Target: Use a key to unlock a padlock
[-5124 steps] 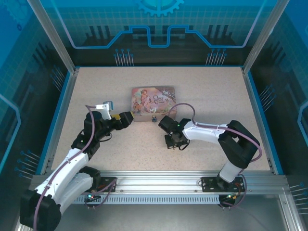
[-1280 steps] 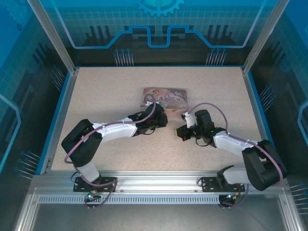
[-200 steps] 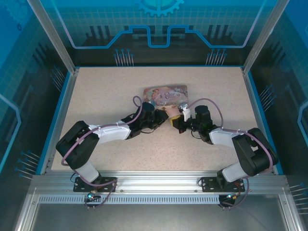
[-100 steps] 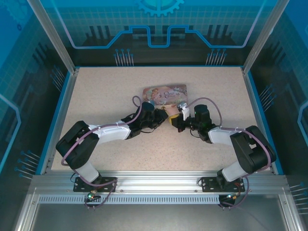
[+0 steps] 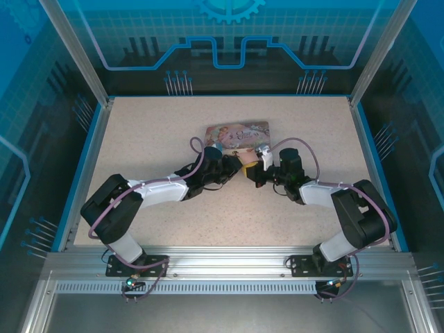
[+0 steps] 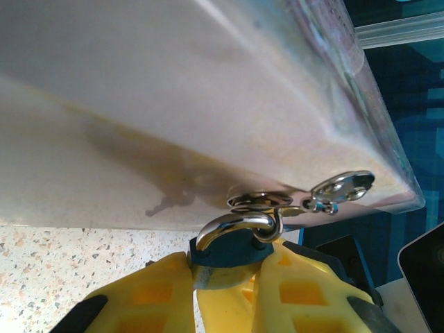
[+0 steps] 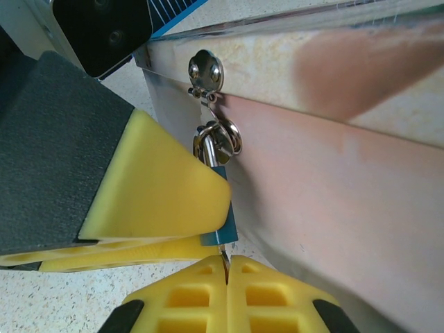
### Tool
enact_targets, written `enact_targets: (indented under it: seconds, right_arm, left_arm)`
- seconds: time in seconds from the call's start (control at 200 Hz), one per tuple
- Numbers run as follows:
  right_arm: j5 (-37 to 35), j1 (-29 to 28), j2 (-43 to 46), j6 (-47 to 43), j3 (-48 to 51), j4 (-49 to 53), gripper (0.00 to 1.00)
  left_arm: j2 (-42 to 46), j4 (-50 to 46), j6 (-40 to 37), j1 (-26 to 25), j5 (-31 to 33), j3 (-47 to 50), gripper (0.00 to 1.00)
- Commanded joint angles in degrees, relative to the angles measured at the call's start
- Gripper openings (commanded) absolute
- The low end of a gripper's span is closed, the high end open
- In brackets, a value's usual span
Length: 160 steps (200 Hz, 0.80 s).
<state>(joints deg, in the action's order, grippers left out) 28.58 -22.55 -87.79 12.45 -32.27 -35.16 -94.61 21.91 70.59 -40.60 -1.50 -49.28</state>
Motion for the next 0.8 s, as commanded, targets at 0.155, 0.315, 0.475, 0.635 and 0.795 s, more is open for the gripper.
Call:
enact_targets:
  seconds: [0.155,0.315,0.475,0.635,0.795]
  right_arm:
    - [3.24,-0.50,0.16,-0.49,-2.56,-6.16,0.07]
    - [3.03,-0.39,-0.10,-1.02,-1.07,-5.41,0.11]
    - [1.90,-0.29,-0.11,-1.76,0.90,-4.00,0.24]
    - [0.28,0.40,1.98,-2.99,3.73,-2.47,0.39]
    - [-1.84,1.71,7.75,-4.61,6.29,1.67,0.54]
  left_arm:
    - [-0.24,0.08,0.74,-0.54,-4.25,1.17,0.00]
    - [-0.05,-1.03,-0.07,-0.14,-3.51,1.01,0.00]
    - [-0.32,-0.81,0.11,0.56,-3.08,1.64,0.00]
    - [-0.31,-1.24,-0.20,1.52,-2.72,1.61,0.00]
    - [0.17,-2.11,-0.93,2.54,-2.63,1.76,0.00]
